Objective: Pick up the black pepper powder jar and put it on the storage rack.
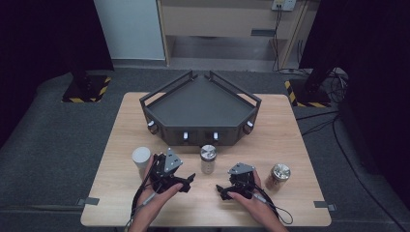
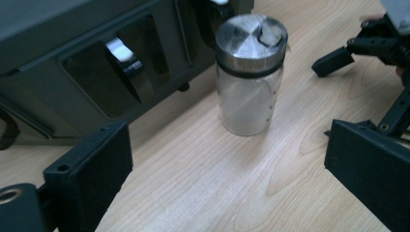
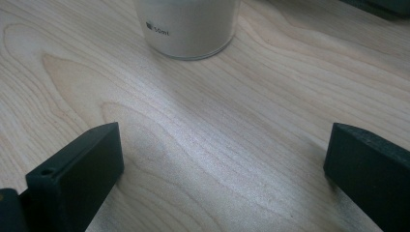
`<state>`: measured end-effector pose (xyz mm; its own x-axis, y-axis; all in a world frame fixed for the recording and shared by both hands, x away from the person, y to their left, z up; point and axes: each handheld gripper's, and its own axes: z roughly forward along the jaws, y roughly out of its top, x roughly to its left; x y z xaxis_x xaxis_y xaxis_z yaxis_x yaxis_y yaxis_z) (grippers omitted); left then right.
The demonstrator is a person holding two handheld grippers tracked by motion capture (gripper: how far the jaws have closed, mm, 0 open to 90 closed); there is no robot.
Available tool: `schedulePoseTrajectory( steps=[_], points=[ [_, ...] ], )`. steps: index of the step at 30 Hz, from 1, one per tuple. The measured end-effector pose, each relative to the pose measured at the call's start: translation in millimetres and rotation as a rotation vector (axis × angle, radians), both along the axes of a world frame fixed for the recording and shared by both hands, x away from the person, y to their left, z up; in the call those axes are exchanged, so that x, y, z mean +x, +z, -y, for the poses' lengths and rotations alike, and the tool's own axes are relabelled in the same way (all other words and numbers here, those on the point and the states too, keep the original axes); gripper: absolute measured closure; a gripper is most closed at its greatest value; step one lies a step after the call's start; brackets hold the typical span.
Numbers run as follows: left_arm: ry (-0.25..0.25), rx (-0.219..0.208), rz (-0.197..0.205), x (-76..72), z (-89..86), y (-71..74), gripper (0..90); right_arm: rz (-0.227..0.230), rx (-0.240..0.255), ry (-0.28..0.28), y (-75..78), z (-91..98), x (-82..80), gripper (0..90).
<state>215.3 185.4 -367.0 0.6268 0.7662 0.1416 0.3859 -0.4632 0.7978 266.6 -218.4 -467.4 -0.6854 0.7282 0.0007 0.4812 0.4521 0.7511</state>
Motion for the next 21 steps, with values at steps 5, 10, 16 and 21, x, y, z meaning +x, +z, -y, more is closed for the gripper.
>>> schedulePoseTrajectory(
  steps=[5,10,16,21],
  points=[
    [0.025,-0.008,0.005,-1.0,-2.4,1.2,2.0,0.000,-0.001,0.001,0.0,-0.1,0.0,0.4],
    [0.031,-0.014,0.021,-3.7,-7.5,5.0,1.8,0.000,-0.001,0.000,0.0,-0.1,-0.1,0.4],
    [0.034,-0.044,0.058,-10.3,-19.9,11.4,1.7,0.001,-0.001,-0.003,0.0,-0.5,-0.8,0.6],
    [0.044,-0.050,0.071,-13.6,-28.3,16.2,1.4,0.001,-0.001,-0.003,0.0,-0.4,-0.8,0.6]
  ],
)
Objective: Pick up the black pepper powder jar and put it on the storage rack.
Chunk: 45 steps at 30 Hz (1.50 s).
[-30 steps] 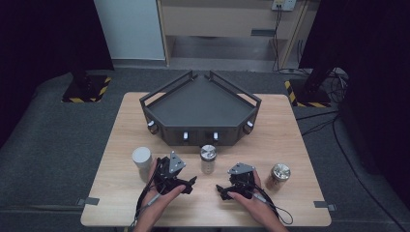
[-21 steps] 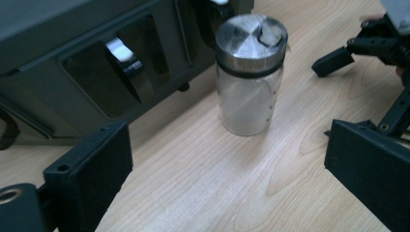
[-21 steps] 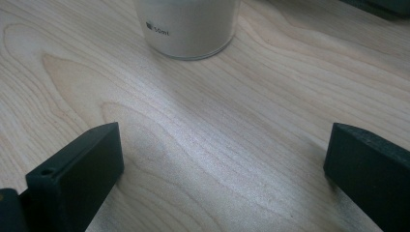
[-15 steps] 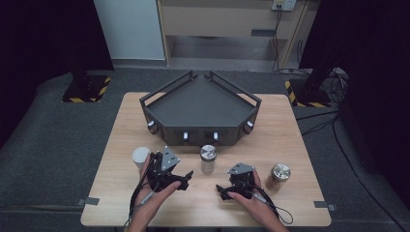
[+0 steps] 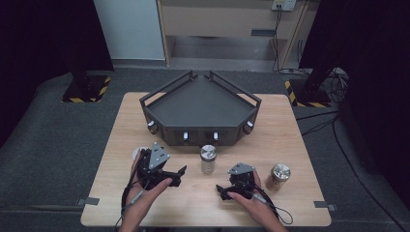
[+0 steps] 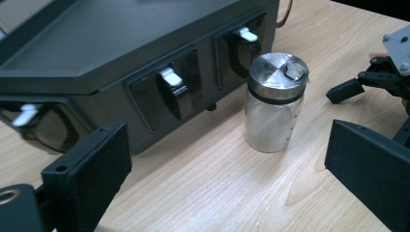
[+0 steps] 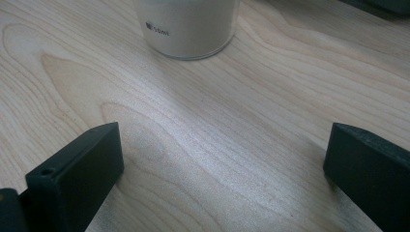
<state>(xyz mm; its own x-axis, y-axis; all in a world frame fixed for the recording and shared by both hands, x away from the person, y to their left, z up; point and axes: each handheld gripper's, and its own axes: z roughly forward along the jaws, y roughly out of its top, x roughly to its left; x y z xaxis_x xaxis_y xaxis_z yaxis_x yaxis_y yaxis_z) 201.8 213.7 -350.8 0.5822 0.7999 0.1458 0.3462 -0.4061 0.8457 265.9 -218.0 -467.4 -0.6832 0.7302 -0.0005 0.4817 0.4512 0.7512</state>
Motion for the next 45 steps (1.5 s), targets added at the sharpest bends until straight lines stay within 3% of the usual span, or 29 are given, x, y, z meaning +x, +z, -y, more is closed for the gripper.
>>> schedulePoseTrajectory(
  steps=[13,16,22,45],
  points=[
    [0.054,-0.042,0.049,-12.2,-26.9,6.5,0.8,0.000,0.000,0.000,0.0,0.0,0.0,0.6],
    [0.083,-0.052,0.082,-17.5,-32.0,4.6,0.9,0.000,0.000,0.000,0.0,0.0,0.0,0.6],
    [0.104,-0.055,0.088,-17.9,-38.9,0.8,0.8,0.000,0.000,0.000,0.0,0.0,0.0,0.6],
    [0.186,-0.067,0.085,-10.3,-63.8,-41.0,0.9,0.000,0.000,0.000,0.0,0.0,0.0,0.6]
  ],
)
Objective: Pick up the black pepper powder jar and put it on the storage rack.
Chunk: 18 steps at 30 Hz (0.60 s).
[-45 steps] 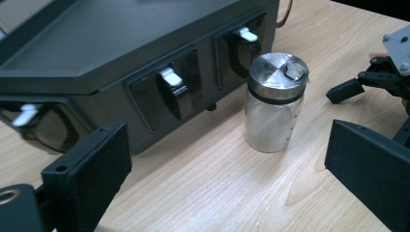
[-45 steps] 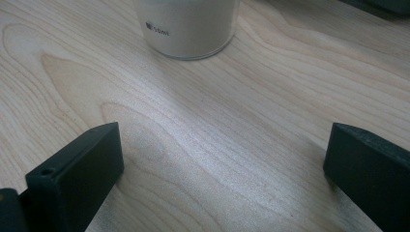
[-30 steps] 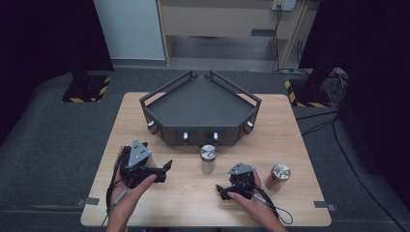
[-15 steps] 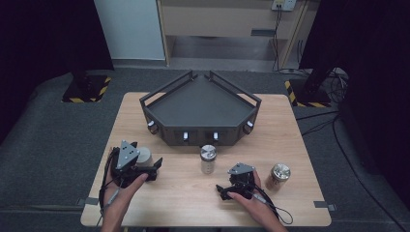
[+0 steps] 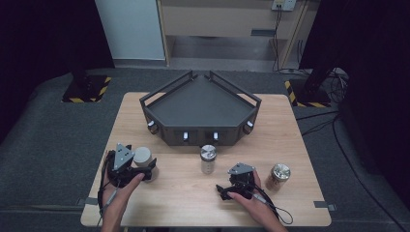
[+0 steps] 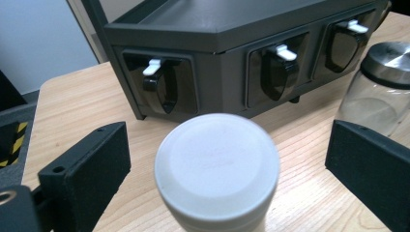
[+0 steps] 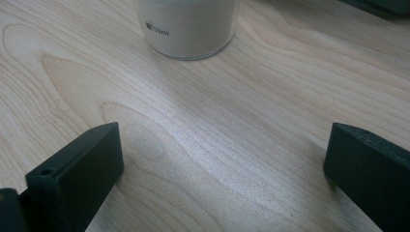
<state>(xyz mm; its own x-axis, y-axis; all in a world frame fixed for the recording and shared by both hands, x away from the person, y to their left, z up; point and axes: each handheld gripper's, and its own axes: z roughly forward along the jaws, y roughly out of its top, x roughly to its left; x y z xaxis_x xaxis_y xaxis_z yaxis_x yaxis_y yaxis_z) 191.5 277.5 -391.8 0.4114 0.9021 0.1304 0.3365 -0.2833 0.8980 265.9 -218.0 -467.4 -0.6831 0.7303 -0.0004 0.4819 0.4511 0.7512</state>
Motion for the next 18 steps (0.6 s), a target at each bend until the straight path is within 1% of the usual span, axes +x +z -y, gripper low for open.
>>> schedulePoseTrajectory(
  steps=[6,9,18],
  points=[
    [0.001,0.000,0.002,2.2,-2.5,-7.4,0.9,0.000,0.000,0.000,0.0,0.0,0.0,0.6],
    [-0.002,0.002,-0.011,5.9,-2.9,-12.5,0.9,0.000,0.000,0.000,0.0,0.0,0.0,0.6],
    [-0.005,0.003,-0.027,12.9,-2.2,-22.8,2.2,0.000,0.000,0.000,0.0,0.0,0.0,0.6]
  ],
)
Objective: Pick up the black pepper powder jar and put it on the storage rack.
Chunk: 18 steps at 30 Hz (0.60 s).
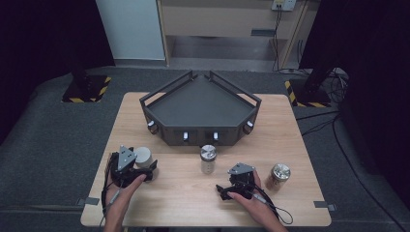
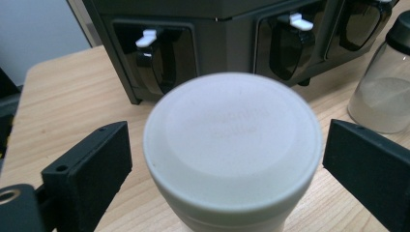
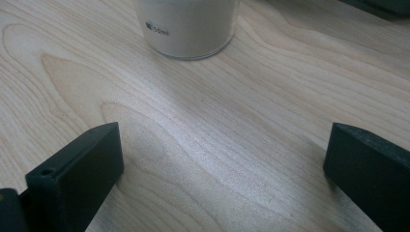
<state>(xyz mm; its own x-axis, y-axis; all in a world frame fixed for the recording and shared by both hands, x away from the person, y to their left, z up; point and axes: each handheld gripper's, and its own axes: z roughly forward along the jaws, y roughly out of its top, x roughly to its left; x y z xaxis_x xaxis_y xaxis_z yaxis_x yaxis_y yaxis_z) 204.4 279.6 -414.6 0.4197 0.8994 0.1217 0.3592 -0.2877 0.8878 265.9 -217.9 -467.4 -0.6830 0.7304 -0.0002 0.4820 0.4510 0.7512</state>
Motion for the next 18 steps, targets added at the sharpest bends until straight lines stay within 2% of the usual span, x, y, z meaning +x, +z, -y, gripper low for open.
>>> schedulePoseTrajectory(
  steps=[5,7,12,13,15,18],
  points=[
    [-0.005,-0.021,0.014,1.8,-0.3,-8.2,3.4,0.000,0.000,0.000,0.0,0.0,0.0,0.6],
    [0.000,-0.026,0.023,3.0,1.0,-11.5,6.7,0.000,0.000,0.000,0.0,0.0,0.0,0.6],
    [0.003,-0.038,0.014,6.1,2.2,-16.7,18.3,0.000,0.000,0.000,0.0,0.0,0.0,0.6],
    [0.002,-0.037,0.011,6.5,3.0,-17.8,18.3,0.000,0.000,0.000,0.0,0.0,0.0,0.6],
    [0.017,-0.040,0.021,4.7,5.0,-19.7,23.3,0.000,0.000,0.000,0.0,0.0,0.0,0.6],
    [0.034,-0.073,0.030,1.9,1.3,-21.6,32.0,0.000,0.000,0.000,0.0,0.0,0.0,0.6]
  ],
)
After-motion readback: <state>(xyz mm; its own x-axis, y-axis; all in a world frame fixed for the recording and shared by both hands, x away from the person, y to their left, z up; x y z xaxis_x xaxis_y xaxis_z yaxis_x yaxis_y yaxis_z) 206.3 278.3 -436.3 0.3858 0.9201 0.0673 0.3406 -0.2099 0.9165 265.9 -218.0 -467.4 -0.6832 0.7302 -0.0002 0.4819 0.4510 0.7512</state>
